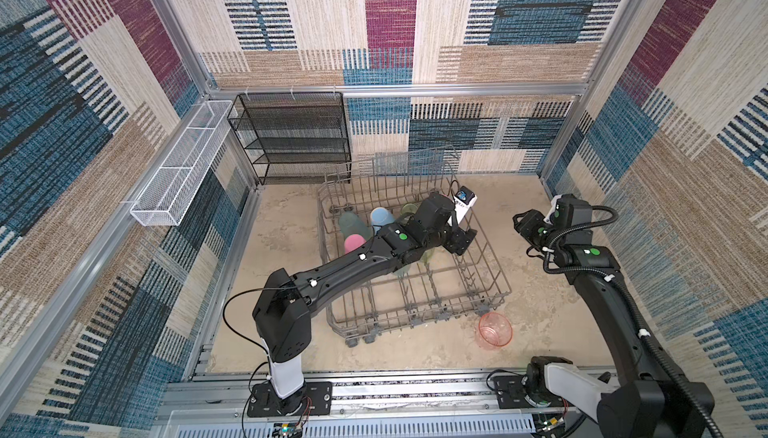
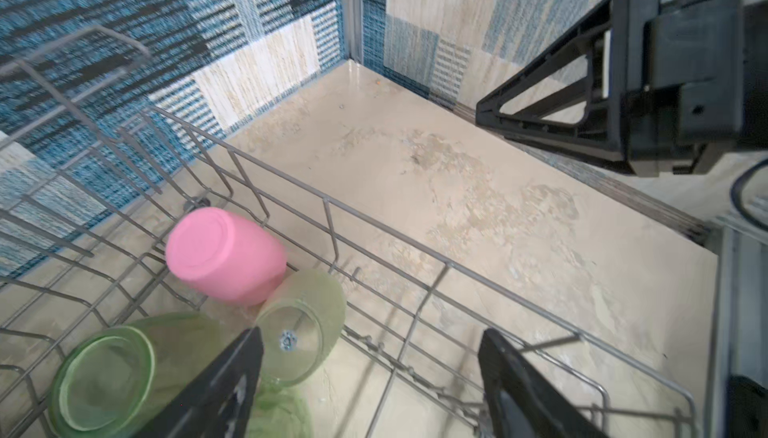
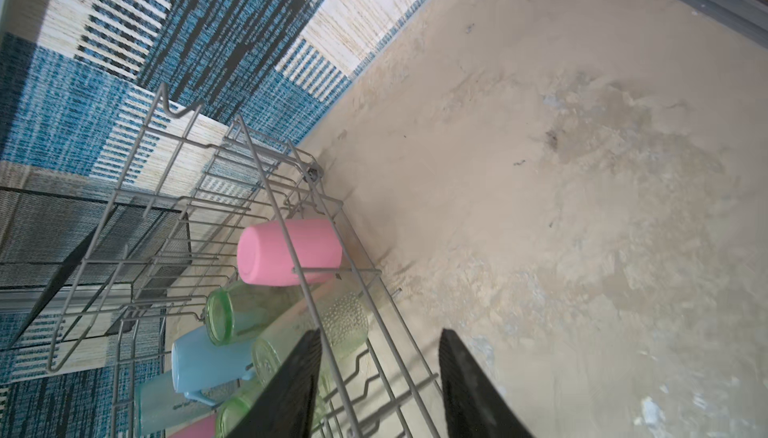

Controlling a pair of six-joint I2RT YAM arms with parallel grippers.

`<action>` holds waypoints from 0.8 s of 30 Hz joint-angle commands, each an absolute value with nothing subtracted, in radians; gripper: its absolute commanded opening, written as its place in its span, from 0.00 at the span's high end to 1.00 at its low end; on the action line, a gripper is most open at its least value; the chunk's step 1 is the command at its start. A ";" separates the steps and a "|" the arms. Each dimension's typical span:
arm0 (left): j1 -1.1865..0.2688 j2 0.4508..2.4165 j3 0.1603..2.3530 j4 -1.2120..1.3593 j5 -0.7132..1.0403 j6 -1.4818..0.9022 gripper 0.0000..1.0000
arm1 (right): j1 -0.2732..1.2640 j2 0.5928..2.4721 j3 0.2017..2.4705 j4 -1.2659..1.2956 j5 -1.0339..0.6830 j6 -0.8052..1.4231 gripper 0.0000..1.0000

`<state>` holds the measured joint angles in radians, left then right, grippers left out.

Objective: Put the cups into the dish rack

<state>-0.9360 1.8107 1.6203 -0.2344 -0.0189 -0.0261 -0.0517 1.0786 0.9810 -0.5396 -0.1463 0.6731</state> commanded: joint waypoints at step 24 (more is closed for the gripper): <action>-0.930 1.779 1.552 -0.380 0.130 -0.100 0.17 | 0.012 0.873 1.072 -1.281 -0.120 0.530 0.57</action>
